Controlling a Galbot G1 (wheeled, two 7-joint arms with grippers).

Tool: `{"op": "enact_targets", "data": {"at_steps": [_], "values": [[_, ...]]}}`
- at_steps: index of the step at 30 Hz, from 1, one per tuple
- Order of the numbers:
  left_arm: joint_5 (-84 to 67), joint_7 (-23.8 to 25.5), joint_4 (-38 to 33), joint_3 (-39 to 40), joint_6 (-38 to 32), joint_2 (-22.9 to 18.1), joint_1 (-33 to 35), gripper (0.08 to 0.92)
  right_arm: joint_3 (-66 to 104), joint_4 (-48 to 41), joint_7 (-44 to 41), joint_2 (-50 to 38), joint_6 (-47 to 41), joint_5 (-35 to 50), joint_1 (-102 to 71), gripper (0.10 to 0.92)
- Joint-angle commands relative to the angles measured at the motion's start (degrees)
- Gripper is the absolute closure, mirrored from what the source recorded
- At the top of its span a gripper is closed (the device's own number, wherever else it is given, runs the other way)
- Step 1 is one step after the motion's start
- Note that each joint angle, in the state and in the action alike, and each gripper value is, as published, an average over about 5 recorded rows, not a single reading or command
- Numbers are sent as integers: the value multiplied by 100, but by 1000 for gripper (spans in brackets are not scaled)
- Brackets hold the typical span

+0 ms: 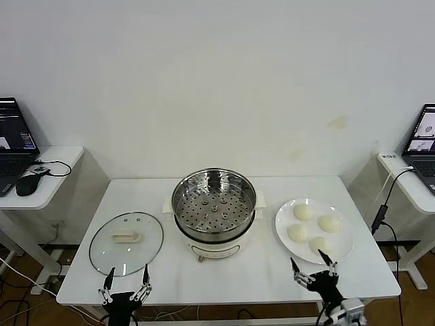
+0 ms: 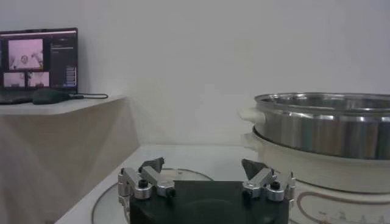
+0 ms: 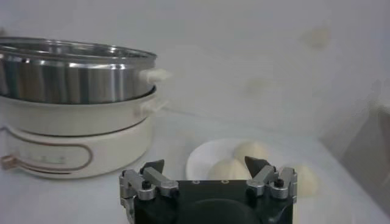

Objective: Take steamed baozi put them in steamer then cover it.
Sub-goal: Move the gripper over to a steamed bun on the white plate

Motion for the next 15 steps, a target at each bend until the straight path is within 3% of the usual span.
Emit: {"op": "enact_targets", "data": {"at_steps": [1,7,15], "values": [[323,170,4,-181,131,-31,-120,177,79,-474,-136,-921,-105,-1569,1033,203],[566,182,106,-184,20,-164,-166,177,-267,-1242,-814,-1837,-99,-2736,2177,203],[835,218,122,-245,-56,-204,-137,177,-1673,-2605,-2328,-2811,198,-3151,4226,203]]}}
